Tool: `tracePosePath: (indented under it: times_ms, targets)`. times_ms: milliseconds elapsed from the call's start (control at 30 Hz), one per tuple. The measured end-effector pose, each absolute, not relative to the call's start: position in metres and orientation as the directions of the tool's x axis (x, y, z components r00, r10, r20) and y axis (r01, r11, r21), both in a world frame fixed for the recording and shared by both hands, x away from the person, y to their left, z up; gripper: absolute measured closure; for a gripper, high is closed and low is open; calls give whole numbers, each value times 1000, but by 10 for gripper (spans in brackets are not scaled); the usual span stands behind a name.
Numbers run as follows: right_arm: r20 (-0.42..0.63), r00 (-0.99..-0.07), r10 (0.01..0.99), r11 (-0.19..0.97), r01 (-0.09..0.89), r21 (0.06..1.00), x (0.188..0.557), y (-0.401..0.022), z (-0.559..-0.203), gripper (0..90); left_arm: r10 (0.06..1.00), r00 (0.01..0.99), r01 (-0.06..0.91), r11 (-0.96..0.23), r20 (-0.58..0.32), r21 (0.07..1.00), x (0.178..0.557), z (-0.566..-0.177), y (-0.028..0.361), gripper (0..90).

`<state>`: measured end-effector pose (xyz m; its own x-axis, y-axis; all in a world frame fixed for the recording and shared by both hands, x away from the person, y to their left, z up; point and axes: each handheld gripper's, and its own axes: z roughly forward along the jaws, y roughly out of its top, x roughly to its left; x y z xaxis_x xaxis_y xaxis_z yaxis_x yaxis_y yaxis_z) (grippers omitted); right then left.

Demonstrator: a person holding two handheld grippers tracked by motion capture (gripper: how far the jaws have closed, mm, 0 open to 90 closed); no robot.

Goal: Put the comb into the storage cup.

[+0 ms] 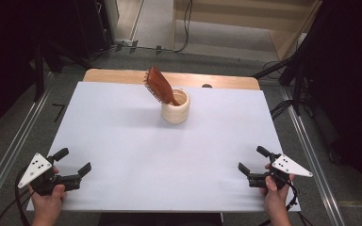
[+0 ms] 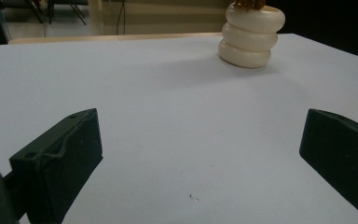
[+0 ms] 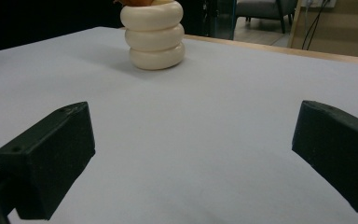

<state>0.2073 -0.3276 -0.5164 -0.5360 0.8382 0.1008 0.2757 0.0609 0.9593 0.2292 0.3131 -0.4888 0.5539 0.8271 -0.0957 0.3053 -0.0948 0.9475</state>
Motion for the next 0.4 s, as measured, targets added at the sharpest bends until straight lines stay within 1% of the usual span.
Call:
tracePosePath:
  times_ms: [400]
  targets:
    - [116, -534, 838, 45, 279, 959, 207, -329, -517, 0, 830, 548, 316, -92, -103, 944, 230, -490, 313, 0]
